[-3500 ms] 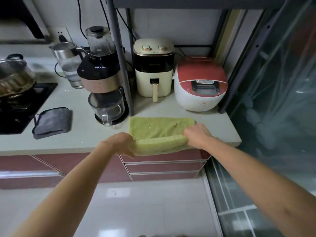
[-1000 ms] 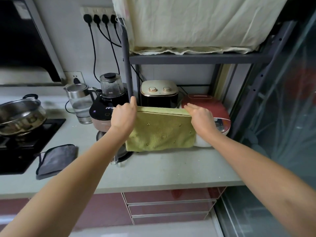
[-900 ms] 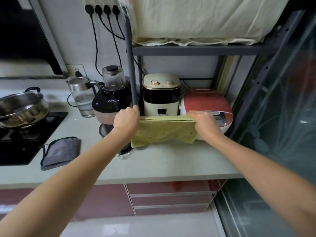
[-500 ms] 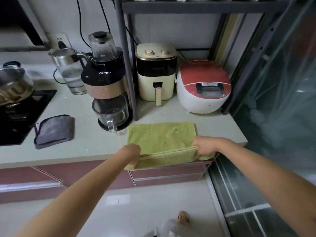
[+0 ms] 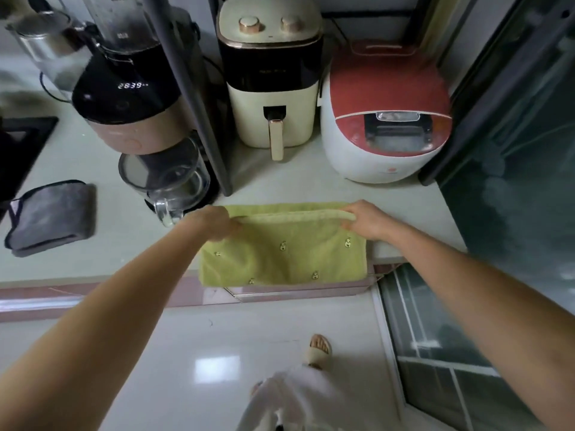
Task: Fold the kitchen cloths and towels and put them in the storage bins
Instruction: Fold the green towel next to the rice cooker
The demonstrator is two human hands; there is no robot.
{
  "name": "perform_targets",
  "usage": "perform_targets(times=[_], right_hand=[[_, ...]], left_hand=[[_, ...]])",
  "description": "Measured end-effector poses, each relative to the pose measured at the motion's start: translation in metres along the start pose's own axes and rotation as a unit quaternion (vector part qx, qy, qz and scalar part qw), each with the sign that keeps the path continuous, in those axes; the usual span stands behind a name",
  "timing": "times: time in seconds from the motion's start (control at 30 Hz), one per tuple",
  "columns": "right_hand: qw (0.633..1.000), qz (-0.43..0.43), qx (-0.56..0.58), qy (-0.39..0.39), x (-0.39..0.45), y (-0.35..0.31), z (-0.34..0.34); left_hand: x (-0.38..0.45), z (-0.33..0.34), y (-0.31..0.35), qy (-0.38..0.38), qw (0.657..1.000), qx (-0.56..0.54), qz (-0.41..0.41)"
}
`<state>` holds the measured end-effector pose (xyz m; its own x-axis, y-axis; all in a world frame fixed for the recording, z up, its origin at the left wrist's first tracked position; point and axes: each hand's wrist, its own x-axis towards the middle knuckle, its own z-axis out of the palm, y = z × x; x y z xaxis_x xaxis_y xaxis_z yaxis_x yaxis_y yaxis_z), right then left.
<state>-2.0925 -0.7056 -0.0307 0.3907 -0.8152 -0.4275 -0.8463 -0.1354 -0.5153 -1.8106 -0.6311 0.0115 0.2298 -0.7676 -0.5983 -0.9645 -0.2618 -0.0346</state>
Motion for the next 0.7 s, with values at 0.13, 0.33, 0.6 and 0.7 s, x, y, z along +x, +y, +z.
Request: perform_targets(times=[0.13,0.33,0.6,0.7], right_hand=[[0.988,0.06,0.105,0.093,0.033,0.015,0.013],[0.974,0.105,0.142,0.142,0.058,0.024,0.032],[0.956,0.097,0.169,0.22,0.054,0.023,0.05],[0.949,0.107,0.171,0.244,0.043,0.022,0.06]], left_hand=[[0.041,0.006,0.009,0.068,0.996,0.044,-0.043],[0.077,0.024,0.025,0.004,0.991,0.118,-0.064],[0.118,0.002,0.072,-0.001,0.974,0.105,0.203],[0.126,0.007,0.094,-0.039,0.959,0.004,0.279]])
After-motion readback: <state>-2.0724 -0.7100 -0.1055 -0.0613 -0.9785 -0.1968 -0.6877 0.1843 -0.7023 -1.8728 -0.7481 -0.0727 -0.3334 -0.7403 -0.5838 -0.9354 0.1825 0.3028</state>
